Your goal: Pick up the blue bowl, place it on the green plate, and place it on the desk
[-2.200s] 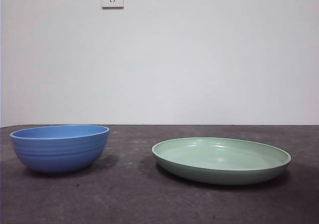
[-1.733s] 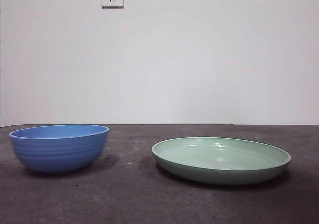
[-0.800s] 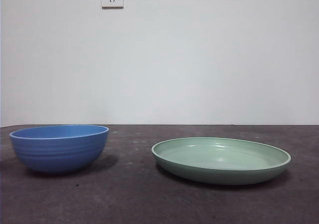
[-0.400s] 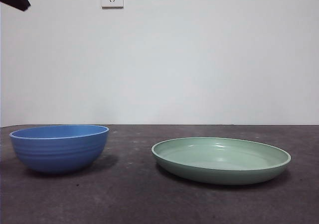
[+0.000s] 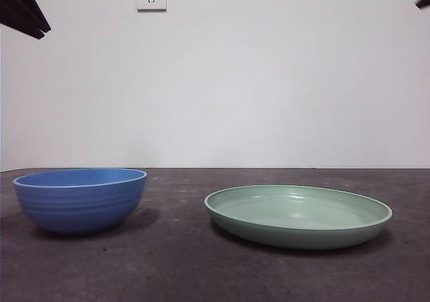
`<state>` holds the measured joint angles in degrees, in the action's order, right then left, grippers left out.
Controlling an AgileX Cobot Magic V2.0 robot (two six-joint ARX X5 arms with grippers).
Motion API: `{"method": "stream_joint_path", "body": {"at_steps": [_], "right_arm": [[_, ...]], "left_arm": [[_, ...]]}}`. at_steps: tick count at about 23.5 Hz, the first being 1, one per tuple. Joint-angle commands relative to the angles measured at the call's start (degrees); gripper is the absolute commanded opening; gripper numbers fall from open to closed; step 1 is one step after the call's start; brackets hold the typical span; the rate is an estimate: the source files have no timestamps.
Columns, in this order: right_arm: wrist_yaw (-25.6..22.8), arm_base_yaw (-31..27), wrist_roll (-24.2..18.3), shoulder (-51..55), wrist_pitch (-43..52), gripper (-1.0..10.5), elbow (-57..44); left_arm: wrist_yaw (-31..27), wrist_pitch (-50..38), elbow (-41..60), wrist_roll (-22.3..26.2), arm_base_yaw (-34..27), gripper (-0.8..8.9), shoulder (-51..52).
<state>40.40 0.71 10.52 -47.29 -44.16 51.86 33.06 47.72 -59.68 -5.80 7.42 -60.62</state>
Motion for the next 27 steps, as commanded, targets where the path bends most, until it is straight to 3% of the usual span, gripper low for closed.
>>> {"method": "stream_joint_path", "body": {"at_steps": [1, 4, 8, 18, 27], "right_arm": [[0.1, 0.1, -1.0, -0.3, 0.3, 4.5, 0.7], [0.1, 0.1, -1.0, -0.3, 0.3, 5.5, 0.7], [0.1, 0.1, -1.0, -0.3, 0.2, 5.5, 0.7], [0.1, 0.1, -1.8, -0.3, -2.1, 5.5, 0.7], [0.1, 0.1, -6.1, -0.3, -8.5, 5.6, 0.7]], "left_arm": [[0.4, -0.5, -1.0, 0.9, 0.2, 2.5, -0.9], [0.4, -0.3, -1.0, 0.8, 0.2, 4.24, -1.2], [0.2, 0.8, -1.0, 0.9, 0.2, 5.72, -1.9], [-2.8, 1.2, -1.0, 1.8, 0.2, 5.98, -5.7], [-12.7, 2.1, -1.0, 1.8, 0.2, 5.94, -13.2]]}}
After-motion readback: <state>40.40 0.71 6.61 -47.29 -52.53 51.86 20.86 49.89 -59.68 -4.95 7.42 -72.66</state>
